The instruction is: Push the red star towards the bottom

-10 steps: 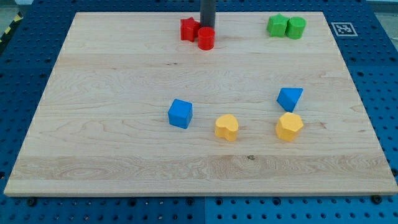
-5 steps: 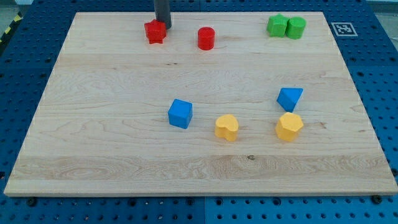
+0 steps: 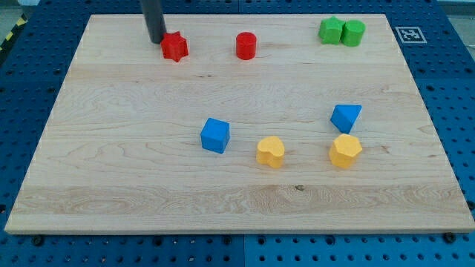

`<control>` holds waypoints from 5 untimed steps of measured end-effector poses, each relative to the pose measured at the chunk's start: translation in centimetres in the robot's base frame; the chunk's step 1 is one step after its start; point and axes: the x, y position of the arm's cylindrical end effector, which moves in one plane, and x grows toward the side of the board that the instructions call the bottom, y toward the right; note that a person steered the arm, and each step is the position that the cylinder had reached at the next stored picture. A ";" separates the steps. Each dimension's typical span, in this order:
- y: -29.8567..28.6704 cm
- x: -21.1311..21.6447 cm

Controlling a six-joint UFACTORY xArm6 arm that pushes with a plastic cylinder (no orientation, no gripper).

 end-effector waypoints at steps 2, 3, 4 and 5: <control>2.5 2.7; 1.8 6.3; 1.7 9.5; 1.7 11.9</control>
